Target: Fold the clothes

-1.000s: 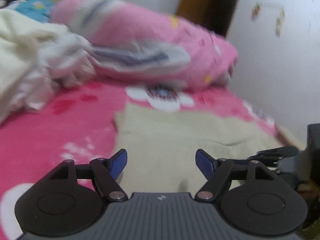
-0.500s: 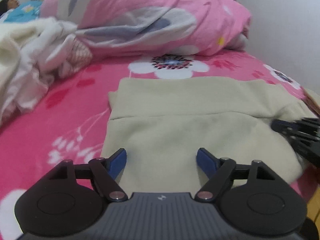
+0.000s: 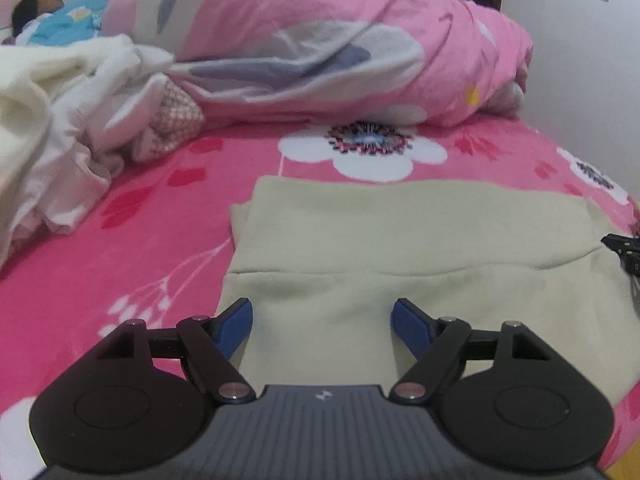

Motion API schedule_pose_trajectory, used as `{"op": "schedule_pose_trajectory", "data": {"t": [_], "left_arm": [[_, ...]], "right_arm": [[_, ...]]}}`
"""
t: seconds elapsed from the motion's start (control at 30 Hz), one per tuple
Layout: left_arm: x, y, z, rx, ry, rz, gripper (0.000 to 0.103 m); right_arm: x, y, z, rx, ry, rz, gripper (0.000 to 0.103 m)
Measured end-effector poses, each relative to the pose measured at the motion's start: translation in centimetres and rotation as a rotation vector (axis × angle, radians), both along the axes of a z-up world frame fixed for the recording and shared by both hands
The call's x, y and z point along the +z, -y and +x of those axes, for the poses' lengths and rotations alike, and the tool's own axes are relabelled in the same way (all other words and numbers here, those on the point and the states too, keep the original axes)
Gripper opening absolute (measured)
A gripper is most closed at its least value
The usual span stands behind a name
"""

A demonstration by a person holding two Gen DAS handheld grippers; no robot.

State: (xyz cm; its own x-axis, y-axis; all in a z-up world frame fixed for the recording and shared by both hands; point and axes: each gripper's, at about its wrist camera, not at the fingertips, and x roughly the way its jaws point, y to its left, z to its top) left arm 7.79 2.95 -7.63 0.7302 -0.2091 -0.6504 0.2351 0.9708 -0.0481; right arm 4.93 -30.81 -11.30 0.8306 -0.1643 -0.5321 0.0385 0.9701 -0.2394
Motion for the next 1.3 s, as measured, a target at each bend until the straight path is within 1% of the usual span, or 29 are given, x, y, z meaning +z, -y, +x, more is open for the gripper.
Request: {"op": "schedule_pose_trajectory", "data": {"t": [0.03, 0.07, 0.17, 0.2, 0.27, 0.3, 0.33, 0.37, 0.43, 0.53, 0.67, 0.8, 0.93, 1.03, 1.17, 1.3], "left_arm": [[0.5, 0.2, -0.1, -0.011, 0.023, 0.003, 0.079], [0.9, 0.5, 0.0, -0.021, 0.039, 0.005, 0.079], [1.4, 1.7, 1.3, -0.039, 0.058, 0.001, 0.079], [1.1, 2.2, 2.0, -0.041, 0.047, -0.005, 0.08], [-0.3, 2.9, 3.4, -0.033, -0.001, -0.01, 0.082], [-1.0, 3.2, 3.8, -0.023, -0.01, -0.009, 0.085], [-1.4, 3.3, 3.8, -0.008, 0.003, -0.006, 0.087], [-1.7, 3.3, 3.7, 0.003, 0.014, -0.007, 0.087], [-1.8, 3.1, 3.5, 0.007, 0.021, -0.021, 0.087], [-2.0, 2.7, 3.6, 0.013, 0.02, -0.048, 0.09], [-2.2, 2.7, 3.4, 0.013, 0.043, -0.056, 0.092], [-2.3, 2.4, 3.3, 0.002, 0.051, -0.081, 0.095], [-2.4, 2.1, 3.2, -0.01, 0.055, -0.108, 0.097], [-2.4, 1.9, 3.1, -0.019, 0.057, -0.134, 0.103], [-2.2, 1.5, 3.0, -0.005, 0.05, -0.172, 0.103], [-1.9, 1.8, 2.9, 0.023, 0.048, -0.16, 0.103]], "right_arm": [[0.7, -0.3, -0.1, -0.002, 0.009, -0.023, 0.004], [1.5, -0.4, -0.3, 0.001, 0.036, -0.02, 0.004], [3.2, -0.3, -0.1, 0.021, 0.113, 0.022, 0.004], [2.9, -0.2, 0.6, 0.017, 0.107, 0.024, 0.004], [0.6, 0.6, 2.0, -0.004, 0.045, 0.051, 0.004], [-0.8, 1.1, 2.7, -0.015, 0.008, 0.072, 0.004], [-1.7, 1.6, 3.1, -0.023, -0.009, 0.096, 0.004], [-1.5, 1.9, 3.0, -0.027, 0.006, 0.12, 0.004], [-1.1, 1.9, 2.9, -0.035, 0.001, 0.131, 0.004], [-1.3, 1.6, 2.8, -0.034, 0.002, 0.107, 0.004], [-1.3, 1.1, 2.6, -0.035, 0.003, 0.077, 0.004], [-1.3, 0.9, 2.7, -0.037, 0.007, 0.057, 0.004], [-1.3, 0.9, 2.6, -0.039, 0.011, 0.054, 0.004], [-1.4, 1.0, 2.6, -0.04, 0.015, 0.062, 0.004], [-1.4, 1.1, 2.6, -0.043, 0.017, 0.067, 0.004], [-1.4, 0.9, 2.6, -0.045, 0.017, 0.057, 0.004]]}}
